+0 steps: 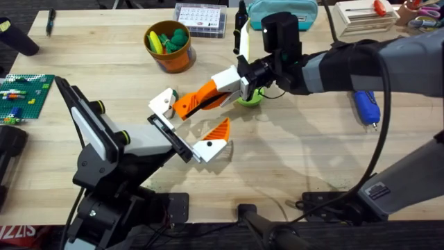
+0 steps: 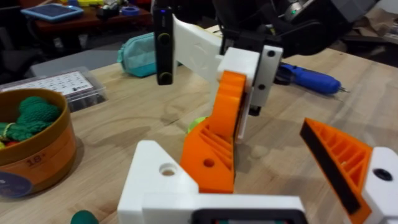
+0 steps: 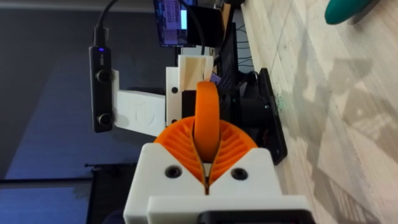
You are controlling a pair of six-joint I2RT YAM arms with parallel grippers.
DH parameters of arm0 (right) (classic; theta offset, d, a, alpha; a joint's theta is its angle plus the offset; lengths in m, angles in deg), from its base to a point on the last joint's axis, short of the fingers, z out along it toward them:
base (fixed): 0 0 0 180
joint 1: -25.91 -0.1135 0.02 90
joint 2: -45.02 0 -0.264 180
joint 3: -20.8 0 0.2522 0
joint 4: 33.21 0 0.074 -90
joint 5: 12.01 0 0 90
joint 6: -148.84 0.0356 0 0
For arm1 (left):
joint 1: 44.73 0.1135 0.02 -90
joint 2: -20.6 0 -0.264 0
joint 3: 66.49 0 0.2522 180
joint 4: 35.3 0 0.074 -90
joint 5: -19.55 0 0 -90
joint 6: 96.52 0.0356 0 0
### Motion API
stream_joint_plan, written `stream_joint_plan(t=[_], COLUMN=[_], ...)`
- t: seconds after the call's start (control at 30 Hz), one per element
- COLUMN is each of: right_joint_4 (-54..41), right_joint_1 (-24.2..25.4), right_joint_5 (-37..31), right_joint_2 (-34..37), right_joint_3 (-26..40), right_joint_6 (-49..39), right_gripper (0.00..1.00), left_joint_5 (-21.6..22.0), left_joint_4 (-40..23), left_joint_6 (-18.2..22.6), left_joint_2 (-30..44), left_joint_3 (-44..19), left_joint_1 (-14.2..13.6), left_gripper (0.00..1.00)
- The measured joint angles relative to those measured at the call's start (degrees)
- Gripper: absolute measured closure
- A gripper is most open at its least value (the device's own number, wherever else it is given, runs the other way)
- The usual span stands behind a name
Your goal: Pick up the gripper from the table and insert it into the empty holder that is missing its gripper. Then pick up a screw, insert it into the mounting hole, and use the screwdriver to tighten it. Finally, clean up the table by picking up the vegetable and placing it into the bucket.
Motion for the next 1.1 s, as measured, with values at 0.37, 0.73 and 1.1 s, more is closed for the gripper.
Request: stream_joint_plan(t=[0.37, 0.73, 1.1], right_joint_4=[0.7, 12.2, 13.4], right_joint_1=[3.4, 4.5, 2.4], right_joint_5=[0.5, 3.4, 2.3], right_joint_2=[0.6, 0.7, 0.7], right_joint_3=[0.0, 0.0, 0.0], right_joint_6=[2.2, 10.7, 13.8], right_gripper=[0.986, 0.986, 0.986], left_joint_5=[0.6, 0.6, 0.6], left_joint_4=[0.2, 0.2, 0.2], left_joint_6=[0.0, 0.0, 0.0], left_joint_2=[0.0, 0.0, 0.0], left_joint_3=[0.0, 0.0, 0.0], left_joint_1=[0.2, 0.2, 0.2], left_gripper=[0.009, 0.009, 0.009])
